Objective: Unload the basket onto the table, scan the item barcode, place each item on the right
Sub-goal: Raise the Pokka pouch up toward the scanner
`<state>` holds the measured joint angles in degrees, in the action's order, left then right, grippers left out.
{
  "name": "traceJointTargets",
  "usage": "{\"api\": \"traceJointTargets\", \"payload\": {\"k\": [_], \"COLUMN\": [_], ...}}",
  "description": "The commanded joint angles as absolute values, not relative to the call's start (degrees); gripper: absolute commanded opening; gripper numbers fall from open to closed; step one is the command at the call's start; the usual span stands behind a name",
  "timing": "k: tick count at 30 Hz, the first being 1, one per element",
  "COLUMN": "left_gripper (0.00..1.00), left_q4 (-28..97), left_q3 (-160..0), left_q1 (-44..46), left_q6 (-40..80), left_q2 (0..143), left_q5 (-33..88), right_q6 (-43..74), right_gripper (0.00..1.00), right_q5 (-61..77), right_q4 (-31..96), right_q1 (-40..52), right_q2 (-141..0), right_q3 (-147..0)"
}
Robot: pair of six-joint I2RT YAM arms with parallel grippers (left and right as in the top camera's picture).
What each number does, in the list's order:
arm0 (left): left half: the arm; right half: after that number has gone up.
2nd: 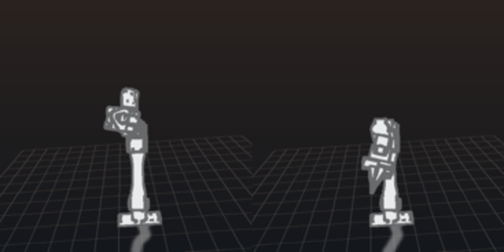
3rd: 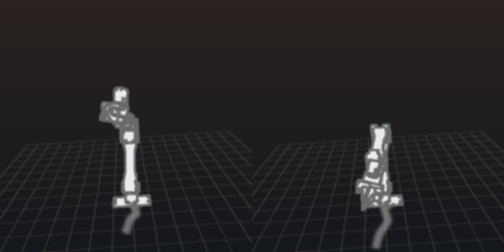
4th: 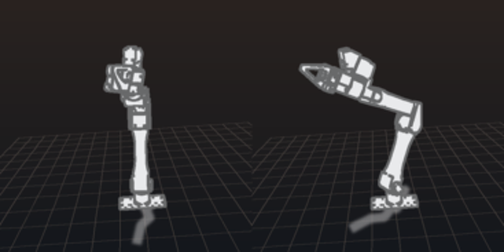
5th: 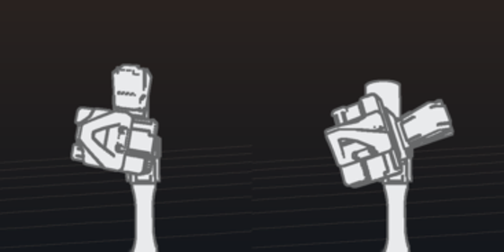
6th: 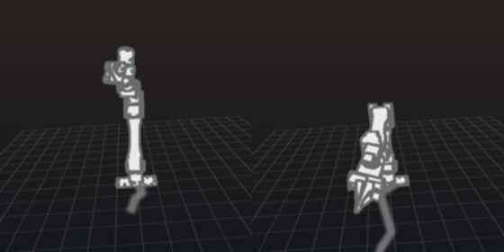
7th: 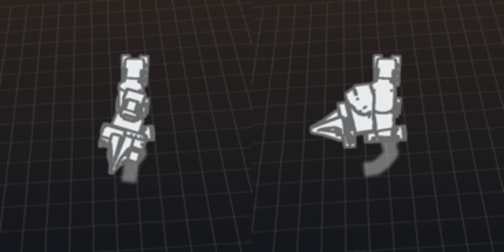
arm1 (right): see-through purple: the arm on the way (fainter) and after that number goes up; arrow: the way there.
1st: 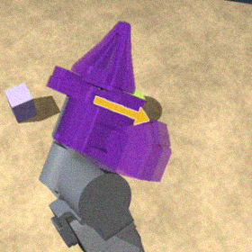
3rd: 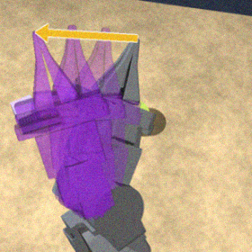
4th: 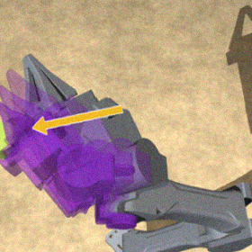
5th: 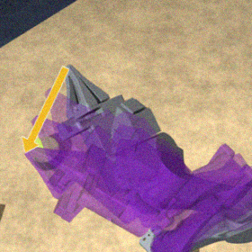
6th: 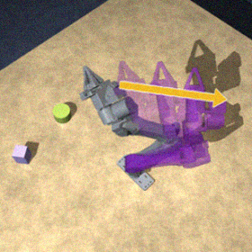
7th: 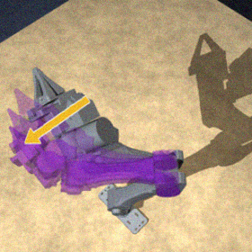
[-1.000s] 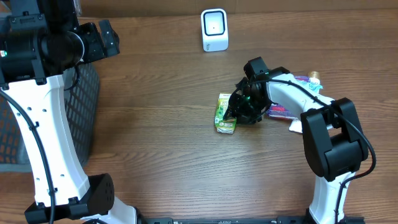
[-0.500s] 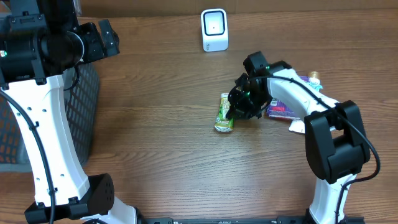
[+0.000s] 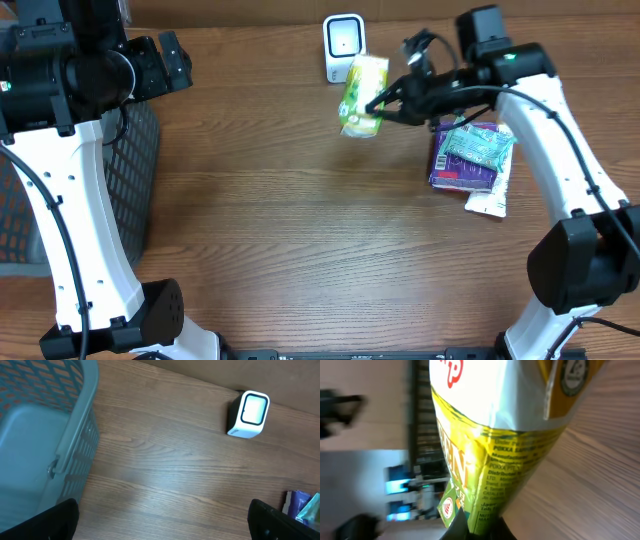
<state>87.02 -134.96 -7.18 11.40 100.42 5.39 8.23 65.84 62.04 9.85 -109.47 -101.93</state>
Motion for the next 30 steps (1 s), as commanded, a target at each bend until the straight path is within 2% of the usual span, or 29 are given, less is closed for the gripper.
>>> {"api": "traceJointTargets", "payload": {"k": [1,3,17,21,30], "left_gripper": [0.99,1.00,0.99,1.00,1.00], "left_q4": [86.78,86.78,86.78,86.78,86.78], "left_q3": [-135.85,-135.85,-135.85,-135.85,-135.85], "left_q1": [-7.49,-7.46,-7.46,-7.49,-7.49], "left_q6": [10.28,10.28,10.28,10.28,10.28], "left_q2": [100.84,100.84,100.84,100.84,100.84], "left_q5": [5.58,5.56,5.58,5.58,5.56], "right_q6": [4.19,4.99,16.82,16.69,16.29], "right_gripper": [0.04,0.04,0.04,0.04,0.04], "right_q5": [85.95,89.97,89.97,89.62,68.01], "right_q4": [59.02,56.05,41.36,38.52,41.50], "right_q1": [7.22,6.52,6.24,6.24,7.66], "right_q2": [-108.55,-108.55,-108.53,-108.53,-108.53], "right_q3": [-102.98,-103.00,-103.00,-103.00,-103.00]}}
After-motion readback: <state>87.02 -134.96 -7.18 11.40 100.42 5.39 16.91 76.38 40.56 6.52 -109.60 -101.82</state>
